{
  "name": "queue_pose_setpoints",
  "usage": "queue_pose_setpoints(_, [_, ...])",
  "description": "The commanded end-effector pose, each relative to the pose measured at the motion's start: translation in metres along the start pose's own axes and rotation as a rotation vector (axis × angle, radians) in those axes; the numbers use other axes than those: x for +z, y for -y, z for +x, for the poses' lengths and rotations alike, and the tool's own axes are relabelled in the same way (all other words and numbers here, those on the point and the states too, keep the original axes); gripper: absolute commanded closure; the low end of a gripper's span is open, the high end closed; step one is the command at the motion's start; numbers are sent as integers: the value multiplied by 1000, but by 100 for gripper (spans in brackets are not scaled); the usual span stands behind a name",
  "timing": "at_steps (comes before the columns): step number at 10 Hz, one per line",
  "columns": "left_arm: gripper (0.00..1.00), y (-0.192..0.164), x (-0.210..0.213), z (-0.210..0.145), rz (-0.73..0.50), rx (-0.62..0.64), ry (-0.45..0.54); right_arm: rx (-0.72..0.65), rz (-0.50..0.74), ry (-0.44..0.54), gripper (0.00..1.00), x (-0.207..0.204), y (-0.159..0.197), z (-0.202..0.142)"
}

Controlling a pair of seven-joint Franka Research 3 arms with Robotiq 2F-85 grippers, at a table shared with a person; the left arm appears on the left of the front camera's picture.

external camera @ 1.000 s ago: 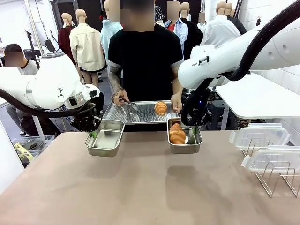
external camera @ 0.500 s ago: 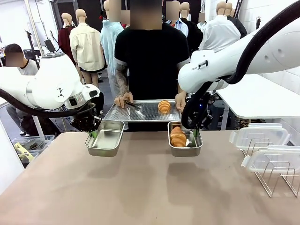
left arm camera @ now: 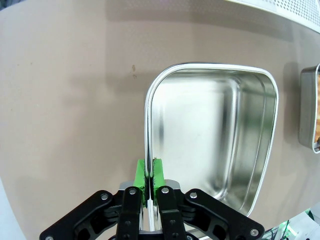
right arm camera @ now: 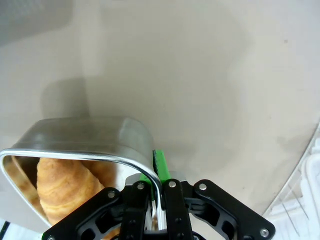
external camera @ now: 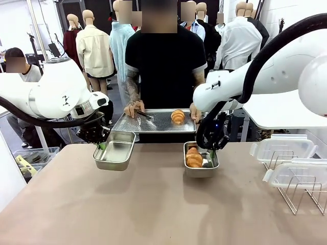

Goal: Place the bread in airtight containers.
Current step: Once an object is inside an Airtight Container , place the container in the center of the table.

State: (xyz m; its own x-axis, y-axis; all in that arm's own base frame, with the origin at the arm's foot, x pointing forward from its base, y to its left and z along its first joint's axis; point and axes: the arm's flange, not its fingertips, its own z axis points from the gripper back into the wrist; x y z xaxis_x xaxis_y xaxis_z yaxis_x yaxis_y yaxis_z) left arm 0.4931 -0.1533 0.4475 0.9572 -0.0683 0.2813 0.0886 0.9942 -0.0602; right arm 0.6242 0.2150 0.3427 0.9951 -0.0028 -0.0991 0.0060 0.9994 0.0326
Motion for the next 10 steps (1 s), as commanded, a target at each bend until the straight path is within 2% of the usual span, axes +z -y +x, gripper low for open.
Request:
queue_pose_setpoints(1, [100, -1, 4, 3, 14, -10, 8, 48, 26, -48, 100, -3, -3, 14])
queue_pose_setpoints(4, [100, -1, 4, 3, 14, -10, 8, 47, 25, -41, 100, -17, -6, 16])
queue_pose_setpoints(5, [100, -1, 4, 3, 14, -10, 8, 31, 14, -36, 90, -17, -7, 13])
queue_pose_setpoints(9, [100, -1, 4, 3, 14, -10, 8, -3, -1, 6, 13, -12, -10, -3])
queue_pose_setpoints(10, [100, -1, 4, 3, 14, -10, 8, 2, -9, 10, 0, -11, -11, -7])
